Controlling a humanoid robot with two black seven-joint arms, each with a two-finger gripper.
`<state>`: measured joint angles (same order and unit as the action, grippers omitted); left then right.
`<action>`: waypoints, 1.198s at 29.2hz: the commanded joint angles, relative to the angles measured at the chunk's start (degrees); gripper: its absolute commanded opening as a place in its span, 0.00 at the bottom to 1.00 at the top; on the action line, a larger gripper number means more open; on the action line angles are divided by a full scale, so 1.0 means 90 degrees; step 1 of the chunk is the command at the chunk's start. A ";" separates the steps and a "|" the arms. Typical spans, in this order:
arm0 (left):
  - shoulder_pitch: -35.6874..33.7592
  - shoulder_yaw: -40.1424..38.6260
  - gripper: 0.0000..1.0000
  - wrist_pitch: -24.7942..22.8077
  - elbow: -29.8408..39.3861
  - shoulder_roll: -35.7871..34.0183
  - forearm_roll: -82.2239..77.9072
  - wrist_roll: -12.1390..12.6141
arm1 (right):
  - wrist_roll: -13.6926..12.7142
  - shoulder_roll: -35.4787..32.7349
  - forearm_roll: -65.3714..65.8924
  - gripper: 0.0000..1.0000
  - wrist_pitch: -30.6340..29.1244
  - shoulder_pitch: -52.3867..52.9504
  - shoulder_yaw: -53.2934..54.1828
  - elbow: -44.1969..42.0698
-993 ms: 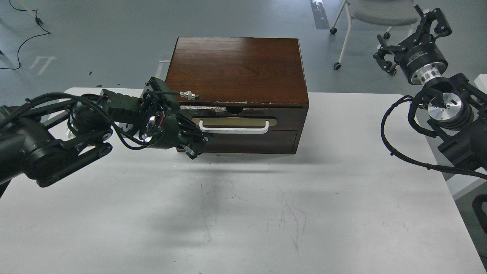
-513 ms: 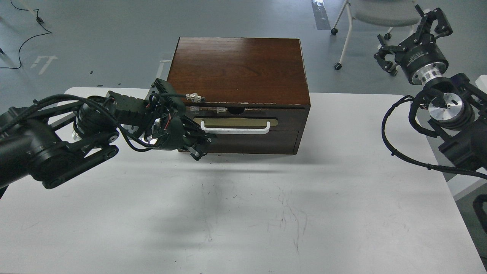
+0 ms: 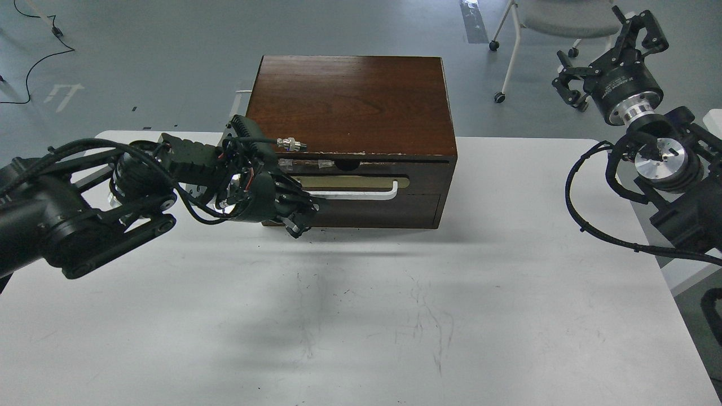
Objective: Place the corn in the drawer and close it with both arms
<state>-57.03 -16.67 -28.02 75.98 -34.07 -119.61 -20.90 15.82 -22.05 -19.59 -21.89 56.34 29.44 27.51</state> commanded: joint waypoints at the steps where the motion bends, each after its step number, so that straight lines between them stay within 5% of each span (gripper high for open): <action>1: -0.0001 -0.0013 0.00 0.0003 -0.0054 0.0006 -0.0001 -0.0002 | 0.0000 -0.0001 -0.0001 1.00 0.0000 0.0000 0.0000 0.0000; 23: 0.0009 -0.0013 0.00 0.0145 -0.0190 -0.0013 0.0067 -0.0012 | 0.0009 -0.0011 0.0009 1.00 0.0000 0.0009 0.0000 0.0010; 34: -0.0069 -0.0539 0.00 0.0009 0.0308 -0.0345 0.3596 -0.0012 | 0.0029 -0.0001 -0.0001 1.00 -0.0165 0.0058 0.0019 0.0029; 35: -0.0069 -0.0744 0.18 0.0003 0.0259 -0.0413 0.4289 -0.0012 | 0.0029 -0.0011 -0.0001 1.00 -0.0185 0.0058 0.0029 0.0029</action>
<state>-57.55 -19.42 -27.54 78.68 -36.79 -95.12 -21.02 16.05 -22.08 -19.60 -22.91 56.82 29.58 27.79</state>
